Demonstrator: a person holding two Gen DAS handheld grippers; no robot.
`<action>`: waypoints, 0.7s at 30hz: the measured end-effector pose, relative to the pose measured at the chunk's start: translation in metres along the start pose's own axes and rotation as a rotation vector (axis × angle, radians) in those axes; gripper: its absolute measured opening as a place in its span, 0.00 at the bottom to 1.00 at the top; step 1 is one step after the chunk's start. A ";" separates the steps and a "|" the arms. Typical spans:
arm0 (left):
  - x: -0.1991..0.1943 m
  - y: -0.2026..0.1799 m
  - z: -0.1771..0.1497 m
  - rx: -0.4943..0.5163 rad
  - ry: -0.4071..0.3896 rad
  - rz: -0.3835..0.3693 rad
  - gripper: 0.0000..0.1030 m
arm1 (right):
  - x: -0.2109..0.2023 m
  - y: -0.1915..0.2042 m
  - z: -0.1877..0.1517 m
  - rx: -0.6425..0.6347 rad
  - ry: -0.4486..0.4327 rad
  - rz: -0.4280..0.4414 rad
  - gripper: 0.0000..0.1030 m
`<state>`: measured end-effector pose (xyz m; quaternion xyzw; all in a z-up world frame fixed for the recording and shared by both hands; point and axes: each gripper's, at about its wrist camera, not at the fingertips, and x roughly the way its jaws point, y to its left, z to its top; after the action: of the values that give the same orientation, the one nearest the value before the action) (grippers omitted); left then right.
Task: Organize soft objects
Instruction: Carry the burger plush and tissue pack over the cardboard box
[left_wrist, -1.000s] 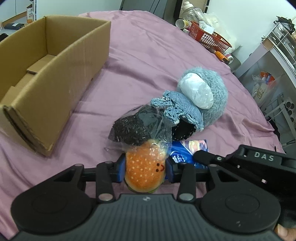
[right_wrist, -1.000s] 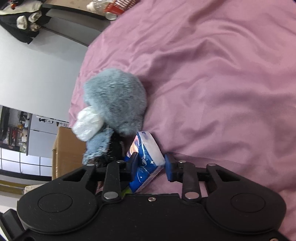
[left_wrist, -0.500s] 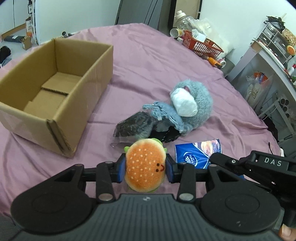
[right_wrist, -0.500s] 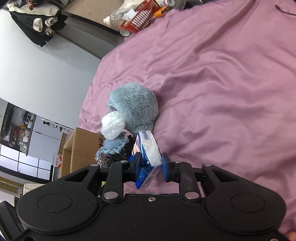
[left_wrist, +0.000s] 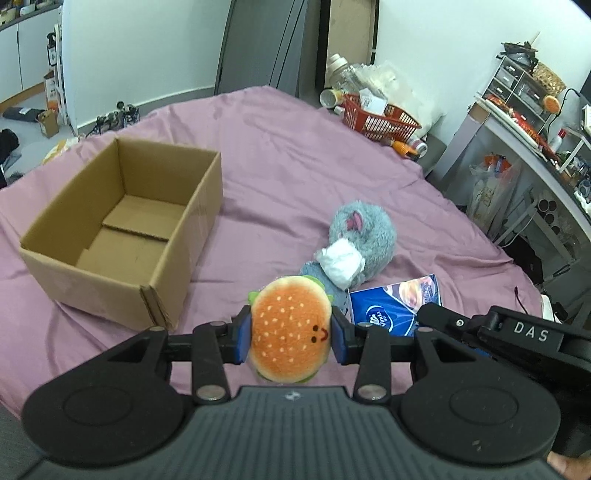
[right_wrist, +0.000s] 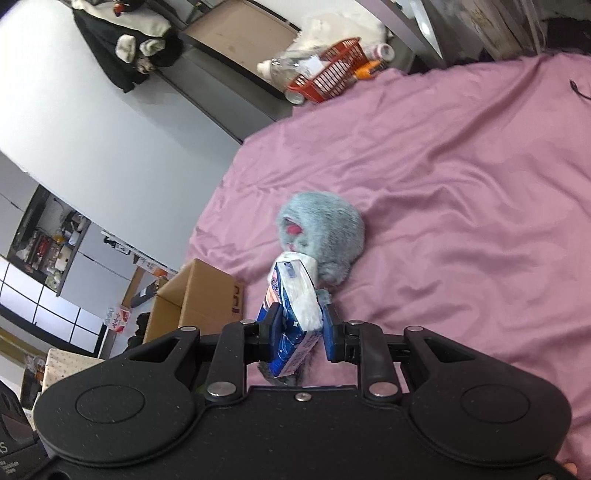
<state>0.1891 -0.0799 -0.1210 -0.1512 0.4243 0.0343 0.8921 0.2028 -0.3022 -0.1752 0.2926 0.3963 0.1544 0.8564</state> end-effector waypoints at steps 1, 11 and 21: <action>-0.003 0.000 0.001 0.004 -0.005 0.000 0.40 | -0.001 0.003 0.001 -0.010 -0.008 0.006 0.22; -0.022 0.007 0.015 0.031 -0.047 -0.003 0.40 | -0.004 0.020 0.000 -0.054 -0.038 0.047 0.22; -0.025 0.029 0.030 0.020 -0.066 0.010 0.40 | -0.001 0.039 -0.002 -0.092 -0.062 0.115 0.22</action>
<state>0.1898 -0.0416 -0.0909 -0.1390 0.3958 0.0394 0.9069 0.1997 -0.2714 -0.1509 0.2800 0.3446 0.2120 0.8706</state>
